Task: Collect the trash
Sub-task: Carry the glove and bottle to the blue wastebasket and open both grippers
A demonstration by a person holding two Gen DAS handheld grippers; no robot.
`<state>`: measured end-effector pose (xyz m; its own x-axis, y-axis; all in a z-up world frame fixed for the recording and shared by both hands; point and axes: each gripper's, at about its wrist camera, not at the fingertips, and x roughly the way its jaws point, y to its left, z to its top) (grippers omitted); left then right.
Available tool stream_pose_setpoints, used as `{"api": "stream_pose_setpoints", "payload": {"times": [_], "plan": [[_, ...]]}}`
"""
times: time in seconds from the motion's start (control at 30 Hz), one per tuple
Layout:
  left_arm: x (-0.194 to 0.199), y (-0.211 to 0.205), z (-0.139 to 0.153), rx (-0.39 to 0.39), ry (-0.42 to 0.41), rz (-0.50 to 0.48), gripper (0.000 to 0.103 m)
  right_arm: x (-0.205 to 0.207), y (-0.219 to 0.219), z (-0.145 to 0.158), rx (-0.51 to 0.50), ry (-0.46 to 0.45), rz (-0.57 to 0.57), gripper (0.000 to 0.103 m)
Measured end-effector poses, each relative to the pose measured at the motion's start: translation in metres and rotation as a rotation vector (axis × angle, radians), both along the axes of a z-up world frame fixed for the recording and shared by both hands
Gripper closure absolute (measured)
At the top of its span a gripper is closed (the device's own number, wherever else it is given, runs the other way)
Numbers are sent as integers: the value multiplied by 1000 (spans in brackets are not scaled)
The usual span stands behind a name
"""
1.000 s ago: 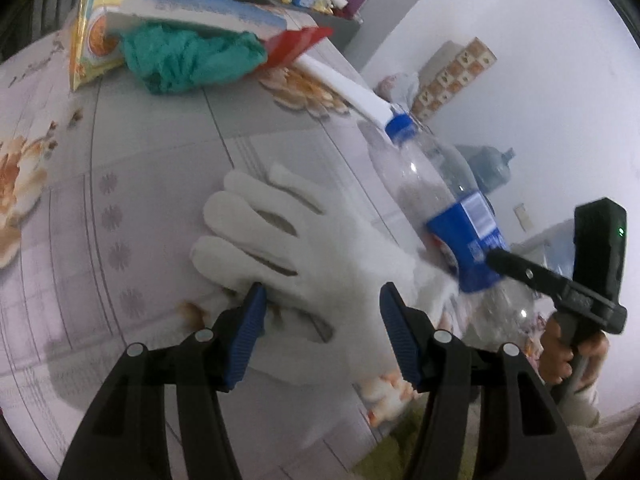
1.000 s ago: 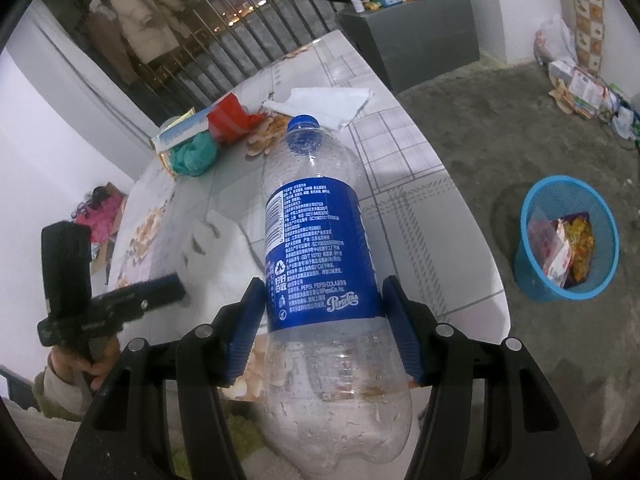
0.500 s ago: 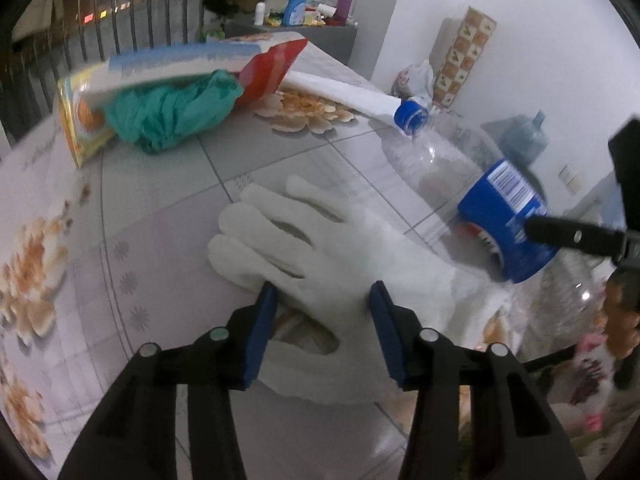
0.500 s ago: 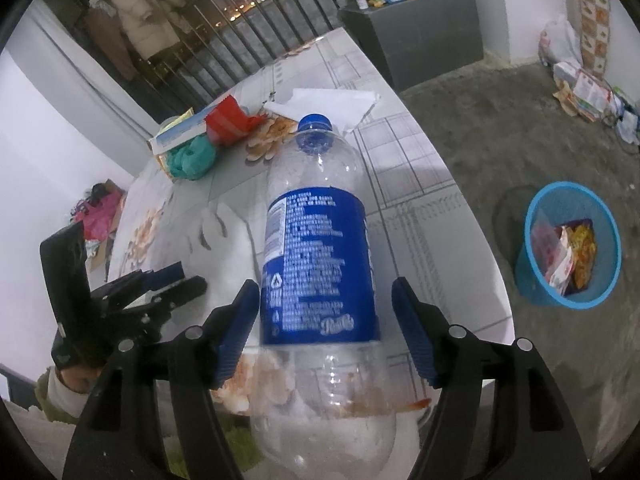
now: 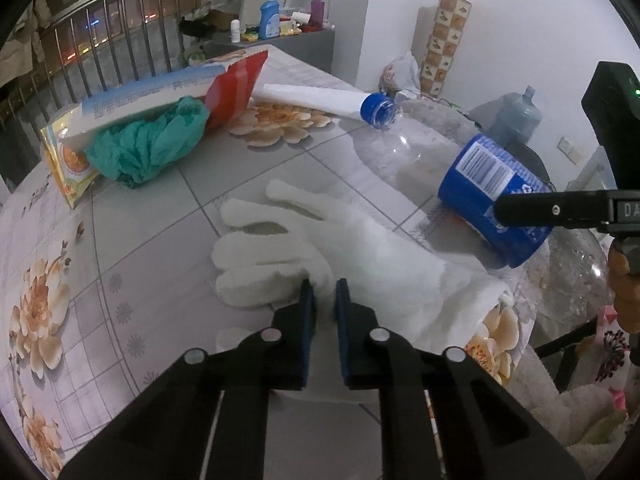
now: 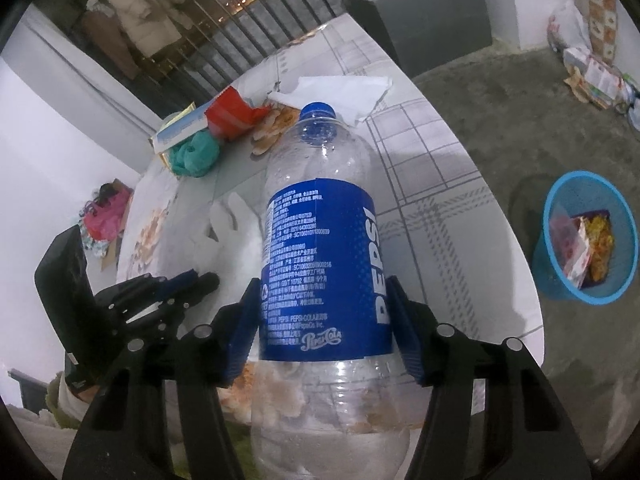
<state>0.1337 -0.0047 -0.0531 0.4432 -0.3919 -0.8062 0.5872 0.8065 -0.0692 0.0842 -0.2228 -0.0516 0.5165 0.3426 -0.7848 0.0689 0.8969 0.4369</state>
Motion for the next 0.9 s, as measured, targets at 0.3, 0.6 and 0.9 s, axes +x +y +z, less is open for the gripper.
{"api": "stream_pose_setpoints", "payload": {"times": [0.3,0.6,0.9], "plan": [[-7,3,26,-59,-33,-14,95,-6,-5,7,16,-33,-31,47],[-15,-4,58,-118,-78,-61,96,-21,-18,17,85,-94,-82,48],[-17,-50,98,-165,-137,-180,96,-62,-80,42,121,-215,-260,48]]}}
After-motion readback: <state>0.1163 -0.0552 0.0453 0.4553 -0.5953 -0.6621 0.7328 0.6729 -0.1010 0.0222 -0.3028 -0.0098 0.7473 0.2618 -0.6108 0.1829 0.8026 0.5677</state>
